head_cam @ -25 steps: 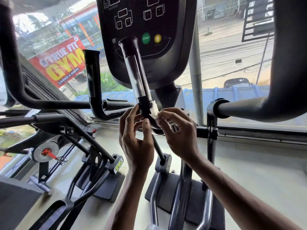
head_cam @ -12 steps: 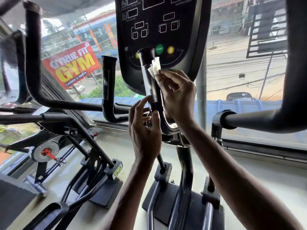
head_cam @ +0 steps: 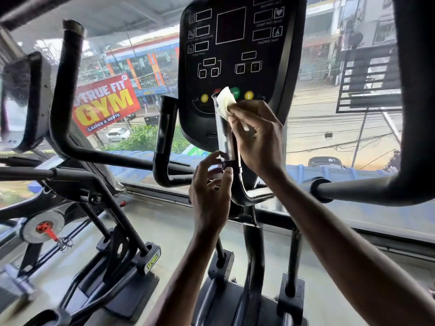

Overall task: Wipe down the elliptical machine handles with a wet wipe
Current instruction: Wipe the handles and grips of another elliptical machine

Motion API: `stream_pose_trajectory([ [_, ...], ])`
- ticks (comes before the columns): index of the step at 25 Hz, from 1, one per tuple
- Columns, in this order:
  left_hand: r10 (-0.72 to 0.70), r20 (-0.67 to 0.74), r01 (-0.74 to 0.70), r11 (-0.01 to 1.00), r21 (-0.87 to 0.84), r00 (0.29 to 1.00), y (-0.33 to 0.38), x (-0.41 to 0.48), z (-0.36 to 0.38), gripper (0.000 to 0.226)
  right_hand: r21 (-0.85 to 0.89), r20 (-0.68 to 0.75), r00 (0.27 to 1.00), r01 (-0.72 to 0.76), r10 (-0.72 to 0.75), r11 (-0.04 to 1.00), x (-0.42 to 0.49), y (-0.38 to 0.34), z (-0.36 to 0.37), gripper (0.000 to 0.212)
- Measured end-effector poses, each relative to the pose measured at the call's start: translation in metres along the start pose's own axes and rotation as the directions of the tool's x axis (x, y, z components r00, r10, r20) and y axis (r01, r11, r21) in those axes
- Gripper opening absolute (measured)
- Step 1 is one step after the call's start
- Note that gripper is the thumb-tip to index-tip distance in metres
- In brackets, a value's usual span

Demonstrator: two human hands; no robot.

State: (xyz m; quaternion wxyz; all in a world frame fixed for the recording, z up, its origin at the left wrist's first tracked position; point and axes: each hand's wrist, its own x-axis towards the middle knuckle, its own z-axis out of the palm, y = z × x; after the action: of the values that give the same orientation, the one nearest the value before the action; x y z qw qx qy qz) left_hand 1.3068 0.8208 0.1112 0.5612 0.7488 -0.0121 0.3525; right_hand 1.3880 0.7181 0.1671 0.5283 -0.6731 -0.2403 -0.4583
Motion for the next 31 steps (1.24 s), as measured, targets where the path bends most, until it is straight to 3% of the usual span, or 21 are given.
stream_pose_trajectory([
  [2, -0.061, 0.042, 0.062, 0.998, -0.017, 0.997, -0.002, -0.001, -0.004, 0.030, -0.116, 0.133, 0.973, 0.207, -0.191, 0.972, -0.012, 0.003, -0.012, 0.017],
  [4, -0.110, 0.090, 0.113, 0.993, -0.029, 0.990, -0.007, 0.000, -0.011, 0.021, -0.138, 0.347, 0.877, 0.398, -0.332, 0.907, -0.034, 0.003, -0.030, 0.017],
  [6, -0.139, 0.114, 0.148, 0.987, -0.070, 0.984, -0.011, 0.001, -0.017, 0.015, -0.122, 0.492, 0.780, 0.501, -0.386, 0.857, -0.035, 0.003, -0.039, 0.017],
  [7, -0.148, 0.116, 0.159, 0.983, -0.095, 0.982, -0.011, 0.001, -0.019, 0.016, -0.136, 0.517, 0.766, 0.513, -0.381, 0.848, -0.028, 0.002, -0.038, 0.018],
  [10, -0.153, 0.123, 0.172, 0.972, -0.162, 0.981, -0.003, 0.002, -0.018, 0.017, -0.271, 0.483, 0.810, 0.499, -0.332, 0.824, 0.003, -0.006, -0.025, 0.021],
  [13, -0.145, 0.134, 0.170, 0.964, -0.204, 0.980, 0.000, 0.005, -0.016, 0.017, -0.307, 0.513, 0.782, 0.551, -0.353, 0.776, 0.026, -0.014, -0.012, 0.019],
  [17, -0.161, 0.164, 0.197, 0.953, -0.229, 0.973, -0.003, 0.006, -0.019, 0.020, -0.425, 0.344, 0.879, 0.460, -0.331, 0.780, 0.054, -0.021, 0.005, 0.019],
  [20, -0.165, 0.189, 0.209, 0.947, -0.242, 0.968, -0.005, 0.005, -0.021, 0.021, -0.470, 0.280, 0.907, 0.415, -0.314, 0.779, 0.057, -0.024, 0.014, 0.016],
  [22, -0.172, 0.200, 0.218, 0.945, -0.243, 0.965, -0.005, 0.006, -0.022, 0.017, -0.467, 0.369, 0.902, 0.390, -0.227, 0.793, 0.066, -0.031, 0.013, 0.022],
  [25, -0.180, 0.197, 0.226, 0.944, -0.240, 0.964, -0.004, 0.008, -0.021, 0.015, -0.549, 0.579, 0.813, 0.331, 0.064, 0.767, 0.091, -0.038, 0.014, 0.031],
  [26, -0.187, 0.198, 0.232, 0.944, -0.236, 0.962, -0.004, 0.008, -0.020, 0.015, -0.559, 0.596, 0.800, 0.349, 0.071, 0.752, 0.095, -0.039, 0.015, 0.029],
  [29, -0.197, 0.221, 0.250, 0.937, -0.245, 0.955, -0.007, 0.006, -0.021, 0.018, -0.534, 0.569, 0.803, 0.524, -0.177, 0.664, 0.080, -0.035, 0.012, 0.020],
  [31, -0.200, 0.232, 0.256, 0.936, -0.241, 0.952, -0.010, 0.004, -0.023, 0.020, -0.477, 0.582, 0.753, 0.621, -0.306, 0.622, 0.062, -0.035, 0.008, 0.016],
])
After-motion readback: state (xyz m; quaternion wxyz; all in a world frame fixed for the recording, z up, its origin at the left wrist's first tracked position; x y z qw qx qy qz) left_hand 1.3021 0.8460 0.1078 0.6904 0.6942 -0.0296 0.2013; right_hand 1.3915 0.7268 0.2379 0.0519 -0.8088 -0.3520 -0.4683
